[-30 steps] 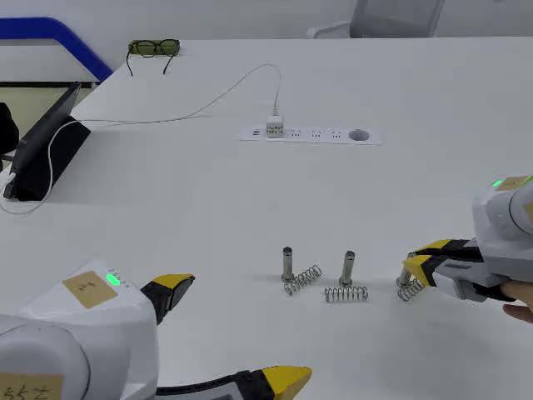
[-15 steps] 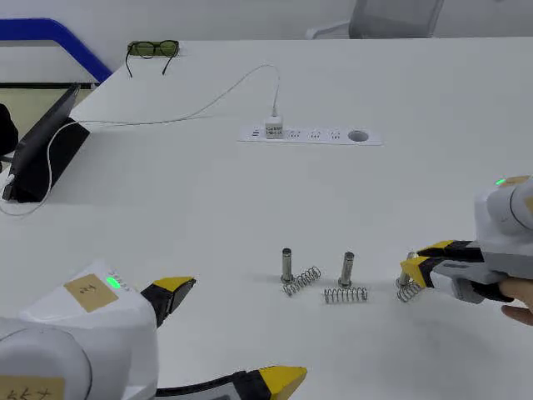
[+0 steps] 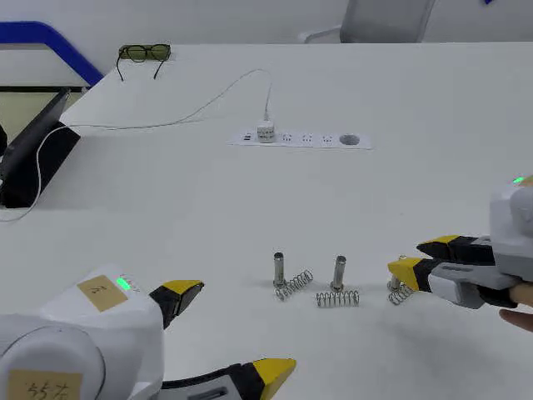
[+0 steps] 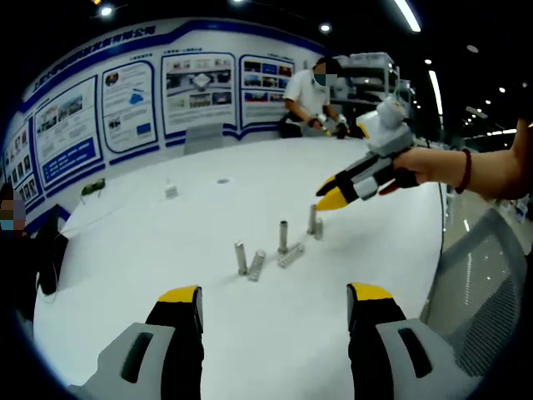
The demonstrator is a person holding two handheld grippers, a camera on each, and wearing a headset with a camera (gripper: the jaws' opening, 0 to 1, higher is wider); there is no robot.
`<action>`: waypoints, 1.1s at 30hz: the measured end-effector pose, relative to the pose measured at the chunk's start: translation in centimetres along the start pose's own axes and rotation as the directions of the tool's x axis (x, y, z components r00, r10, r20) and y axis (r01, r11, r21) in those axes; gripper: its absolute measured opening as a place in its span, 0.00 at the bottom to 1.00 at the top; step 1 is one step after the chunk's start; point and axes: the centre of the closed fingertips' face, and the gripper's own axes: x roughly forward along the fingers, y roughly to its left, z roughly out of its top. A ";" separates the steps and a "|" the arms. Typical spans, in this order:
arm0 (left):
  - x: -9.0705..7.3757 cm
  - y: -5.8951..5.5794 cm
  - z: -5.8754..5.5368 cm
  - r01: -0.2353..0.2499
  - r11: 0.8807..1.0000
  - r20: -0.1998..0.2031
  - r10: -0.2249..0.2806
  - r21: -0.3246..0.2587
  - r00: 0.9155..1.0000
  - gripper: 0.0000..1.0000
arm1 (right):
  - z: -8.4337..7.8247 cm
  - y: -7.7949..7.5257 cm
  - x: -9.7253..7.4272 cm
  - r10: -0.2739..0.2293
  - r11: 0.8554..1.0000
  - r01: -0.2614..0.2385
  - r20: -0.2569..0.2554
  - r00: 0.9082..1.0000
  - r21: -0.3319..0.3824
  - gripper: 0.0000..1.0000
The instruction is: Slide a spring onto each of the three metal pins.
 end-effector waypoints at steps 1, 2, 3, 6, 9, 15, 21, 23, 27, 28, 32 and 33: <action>0.2 0.1 0.0 0.000 1.000 -0.001 0.000 0.007 1.000 0.69 | 0.1 0.2 -0.1 0.005 1.000 -0.005 0.009 1.000 0.002 0.34; 0.4 0.3 -0.1 0.001 1.000 -0.006 0.000 0.014 1.000 0.68 | 0.3 0.4 -0.4 0.014 1.000 -0.014 0.024 1.000 0.004 0.35; 0.6 0.5 -0.2 -0.002 1.000 -0.009 0.002 0.017 1.000 0.67 | 0.3 0.6 -0.5 0.019 1.000 -0.019 0.032 0.999 0.007 0.36; 1.2 1.1 -0.2 -0.012 1.000 -0.012 0.012 0.027 1.000 0.67 | 0.7 1.0 -1.1 0.029 1.000 -0.029 0.060 0.998 0.006 0.39; 2.1 1.6 -0.3 -0.015 0.999 -0.011 0.016 0.034 1.000 0.65 | 1.0 1.4 -1.7 0.030 1.000 -0.030 0.097 0.995 0.002 0.42; 3.6 1.8 -0.7 0.003 0.999 -0.022 -0.002 0.050 1.000 0.54 | 1.5 2.3 -2.7 0.040 0.999 -0.043 0.164 0.986 0.018 0.47; 5.2 1.5 -1.5 0.036 0.996 -0.050 -0.032 0.077 0.998 0.45 | 1.5 3.0 -3.5 0.050 0.999 -0.053 0.196 0.979 0.011 0.53; 5.7 1.4 -1.6 0.044 0.995 -0.054 -0.040 0.086 0.998 0.43 | 1.3 3.3 -3.7 0.051 0.998 -0.055 0.199 0.979 0.012 0.55; 6.6 1.3 -1.7 0.056 0.991 -0.065 -0.048 0.119 0.997 0.39 | 0.6 3.8 -4.0 0.064 0.998 -0.066 0.198 0.978 0.006 0.55; 6.8 1.3 -1.8 0.057 0.991 -0.069 -0.049 0.124 0.996 0.37 | 0.5 4.0 -4.1 0.064 0.998 -0.066 0.198 0.978 0.007 0.55; 7.8 1.9 -2.2 0.048 0.989 -0.079 -0.037 0.141 0.996 0.32 | -0.3 4.5 -4.3 0.067 0.998 -0.070 0.195 0.979 0.007 0.55; 8.0 2.1 -2.3 0.046 0.988 -0.079 -0.035 0.145 0.996 0.31 | -0.5 4.6 -4.3 0.067 0.998 -0.070 0.191 0.979 0.006 0.55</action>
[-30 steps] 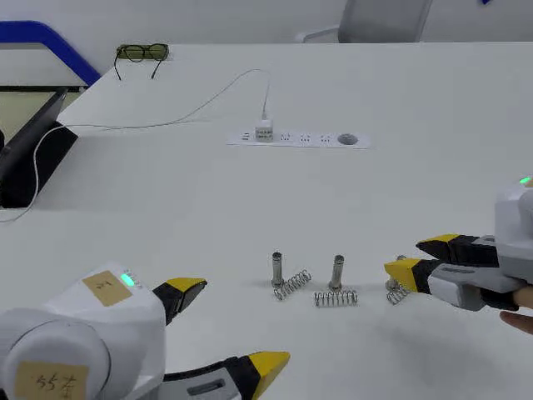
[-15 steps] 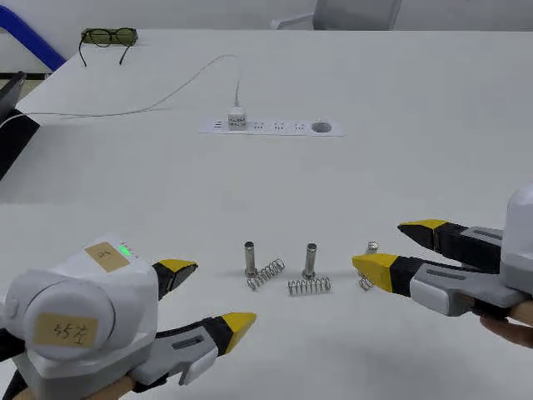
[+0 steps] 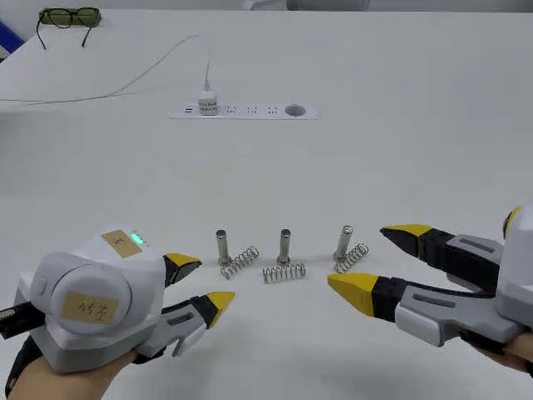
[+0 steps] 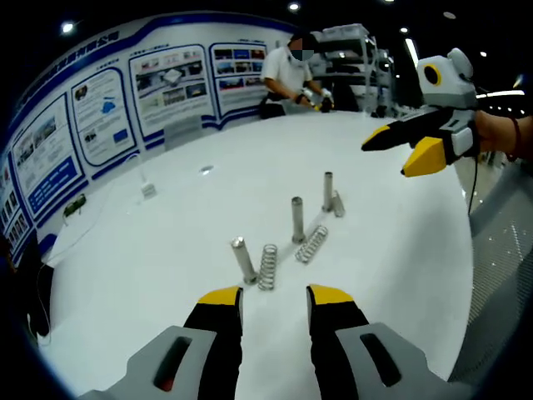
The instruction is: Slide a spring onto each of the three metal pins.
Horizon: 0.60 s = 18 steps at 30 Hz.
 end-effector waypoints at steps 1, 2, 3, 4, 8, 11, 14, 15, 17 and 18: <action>0.3 0.1 -0.2 0.002 1.000 -0.004 -0.002 0.004 1.000 0.30 | -0.2 0.1 -0.1 -0.004 1.000 0.004 -0.002 1.000 0.000 0.55; 0.5 0.1 -0.2 0.003 1.000 -0.007 -0.003 0.006 1.000 0.29 | -0.3 0.1 -0.1 -0.004 1.000 0.004 -0.001 1.000 -0.001 0.55; 0.6 0.2 -0.3 0.005 1.000 -0.007 -0.005 0.012 1.000 0.28 | -0.4 0.1 -0.1 -0.005 1.000 0.005 0.000 1.000 -0.001 0.55; 0.8 0.1 -0.3 0.009 1.000 -0.006 -0.009 0.025 1.000 0.27 | -0.4 0.2 -0.2 -0.006 1.000 0.006 0.003 1.000 0.004 0.55; 1.4 0.1 -0.5 0.020 0.998 -0.014 -0.019 0.059 1.000 0.24 | -0.5 0.3 -0.3 -0.011 1.000 0.011 0.011 1.000 0.026 0.55; 1.9 0.2 -0.7 0.029 0.997 -0.015 -0.028 0.071 0.999 0.22 | -0.7 0.4 -0.3 -0.015 0.999 0.015 0.014 1.000 0.038 0.55; 2.5 0.3 -0.9 0.031 0.996 -0.020 -0.029 0.081 0.999 0.22 | -0.8 0.4 -0.3 -0.019 0.999 0.019 0.014 1.000 0.048 0.55; 2.6 0.3 -1.0 0.032 0.996 -0.021 -0.030 0.083 0.999 0.22 | -0.9 0.5 -0.3 -0.019 0.999 0.018 0.012 1.000 0.050 0.55; 2.9 0.1 -1.0 0.041 0.996 -0.024 -0.039 0.084 0.999 0.20 | -1.0 0.4 -0.4 -0.025 0.999 0.025 0.011 1.000 0.048 0.55; 3.0 0.1 -1.1 0.042 0.995 -0.027 -0.040 0.086 0.999 0.19 | -1.0 0.3 -0.4 -0.029 0.998 0.028 0.010 1.000 0.049 0.55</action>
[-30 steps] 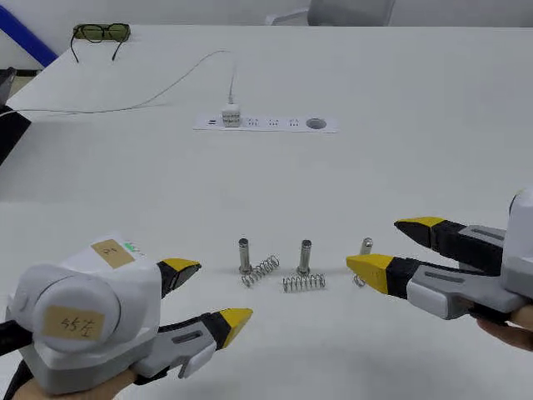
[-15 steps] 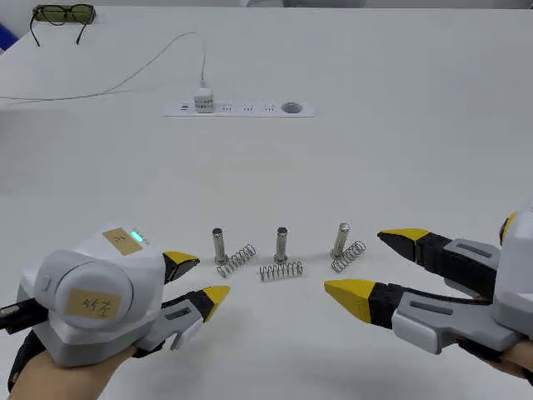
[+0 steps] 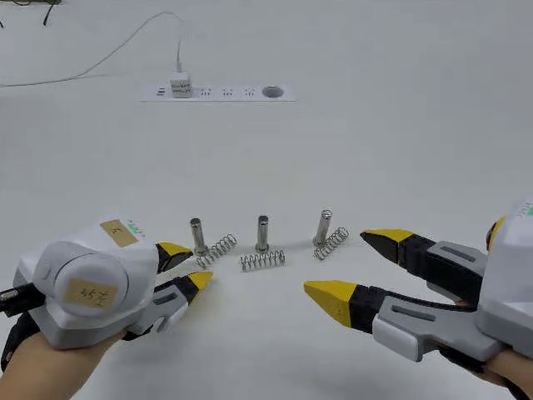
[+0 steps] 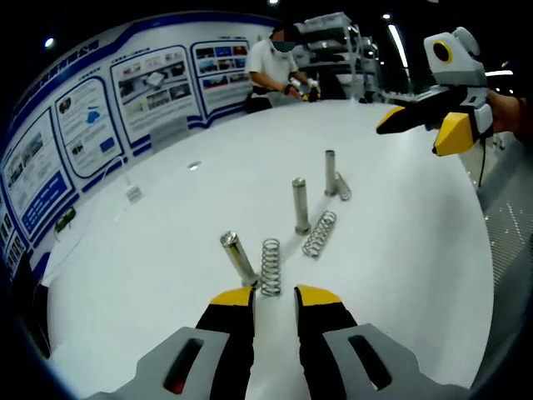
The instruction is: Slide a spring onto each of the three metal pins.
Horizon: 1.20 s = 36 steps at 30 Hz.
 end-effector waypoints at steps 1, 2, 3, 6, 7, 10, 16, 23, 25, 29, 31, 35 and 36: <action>0.1 0.0 0.0 0.001 1.000 -0.002 -0.001 0.006 1.000 0.19 | -0.1 -0.1 0.0 -0.006 1.000 0.006 -0.002 1.000 0.002 0.55; 0.3 0.0 -0.1 0.001 1.000 -0.001 -0.001 0.011 1.000 0.18 | -0.1 -0.2 -0.1 -0.007 1.000 0.007 -0.002 1.000 0.004 0.55; 0.5 0.1 0.0 0.003 1.000 -0.003 -0.003 0.018 1.000 0.17 | -0.1 -0.3 -0.1 -0.011 1.000 0.011 0.001 1.000 0.009 0.55; 0.9 0.1 -0.1 0.008 1.000 -0.013 -0.008 0.013 1.000 0.15 | 0.0 -0.5 -0.2 -0.020 1.000 0.020 0.006 1.000 0.018 0.55; 1.0 0.1 0.0 0.016 1.000 -0.009 -0.015 0.019 1.000 0.14 | 0.0 -0.5 -0.2 -0.023 1.000 0.023 0.005 1.000 0.020 0.55; 1.1 0.1 -0.1 0.017 0.999 -0.016 -0.017 0.028 1.000 0.12 | 0.0 -0.6 -0.2 -0.027 0.999 0.027 0.006 1.000 0.018 0.55; 1.2 0.1 -0.1 0.021 0.999 -0.018 -0.021 0.024 1.000 0.11 | 0.0 -0.7 -0.1 -0.032 0.999 0.032 0.006 0.999 0.025 0.55; 0.6 -1.0 -0.1 0.060 0.998 -0.016 -0.059 0.031 0.998 0.10 | 0.1 -0.6 -0.1 -0.033 0.999 0.033 0.010 0.999 0.039 0.55; 0.4 -1.2 0.0 0.062 0.997 -0.016 -0.062 0.042 0.998 0.10 | 0.1 -0.7 -0.2 -0.034 0.998 0.033 0.010 0.999 0.047 0.55; -0.4 -2.0 0.5 0.070 0.996 -0.009 -0.069 0.048 0.998 0.09 | 0.3 -0.8 -0.3 -0.038 0.997 0.036 0.018 0.999 0.071 0.54; -0.9 -2.2 0.6 0.063 0.997 -0.010 -0.063 0.053 0.998 0.09 | 0.3 -0.8 -0.4 -0.037 0.996 0.036 0.018 0.999 0.079 0.54; -1.7 -2.2 0.7 0.055 0.997 -0.009 -0.054 0.053 0.998 0.09 | 0.3 -0.8 -0.4 -0.040 0.995 0.038 0.020 0.999 0.088 0.53; -2.0 -2.2 0.9 0.048 0.998 -0.005 -0.048 0.050 0.999 0.09 | 0.3 -0.7 -0.4 -0.037 0.995 0.035 0.019 0.999 0.093 0.53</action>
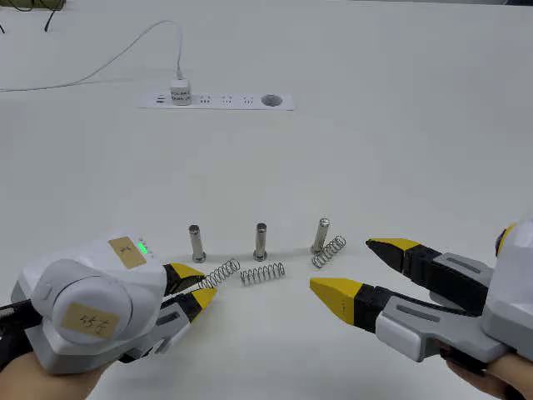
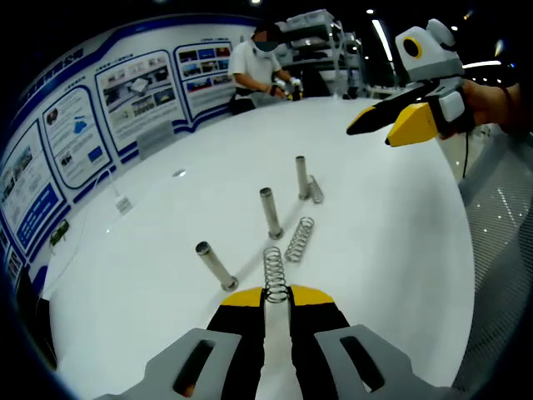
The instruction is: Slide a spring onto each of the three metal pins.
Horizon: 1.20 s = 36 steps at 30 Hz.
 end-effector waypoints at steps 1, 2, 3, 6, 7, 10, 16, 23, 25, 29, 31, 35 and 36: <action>-0.2 0.1 0.2 -0.007 1.000 0.005 0.007 -0.003 1.000 0.09 | 0.0 0.1 0.0 0.003 1.000 -0.003 0.002 1.000 0.004 0.53; -0.6 0.1 0.4 -0.014 1.000 0.014 0.014 -0.016 1.000 0.09 | 0.1 0.2 0.0 0.007 1.000 -0.007 0.002 1.000 0.010 0.53; -0.9 0.1 0.8 -0.018 0.999 0.029 0.019 -0.030 0.999 0.09 | 0.1 0.3 0.0 0.009 1.000 -0.010 0.003 1.000 0.014 0.53; -1.8 0.0 1.8 -0.021 0.997 0.071 0.026 -0.072 0.997 0.09 | 0.4 0.7 0.0 0.021 0.999 -0.021 0.014 1.000 0.036 0.52; -2.1 -0.1 2.2 -0.021 0.996 0.085 0.028 -0.088 0.996 0.09 | 0.5 0.8 0.0 0.024 0.999 -0.025 0.019 1.000 0.047 0.52; -2.9 -0.4 3.3 -0.011 0.988 0.138 0.033 -0.156 0.990 0.09 | 0.9 1.1 0.1 0.036 0.996 -0.038 0.031 0.999 0.075 0.51; -4.4 -1.1 4.9 0.032 0.966 0.223 0.027 -0.258 0.974 0.09 | 1.7 2.0 0.4 0.079 0.986 -0.087 0.061 0.995 0.143 0.47; -5.6 -2.1 6.1 0.089 0.945 0.296 0.009 -0.314 0.955 0.09 | 2.6 3.6 1.2 0.141 0.968 -0.155 0.083 0.986 0.199 0.42; -5.9 -2.3 6.2 0.091 0.940 0.304 0.013 -0.328 0.953 0.09 | 2.7 4.2 1.6 0.162 0.958 -0.177 0.082 0.983 0.225 0.39; -6.3 -2.8 6.5 0.110 0.932 0.326 0.009 -0.345 0.945 0.09 | 2.6 5.3 2.3 0.198 0.938 -0.213 0.082 0.977 0.273 0.37; -6.5 -3.2 6.7 0.119 0.931 0.338 0.005 -0.344 0.941 0.09 | 2.6 5.8 2.6 0.211 0.929 -0.227 0.087 0.974 0.292 0.35; -7.0 -3.7 7.2 0.127 0.935 0.369 0.005 -0.332 0.929 0.09 | 2.9 6.8 3.0 0.246 0.903 -0.268 0.106 0.963 0.335 0.31; -7.1 -3.7 7.3 0.128 0.936 0.376 0.005 -0.328 0.926 0.09 | 2.9 6.9 3.0 0.248 0.901 -0.270 0.109 0.963 0.340 0.30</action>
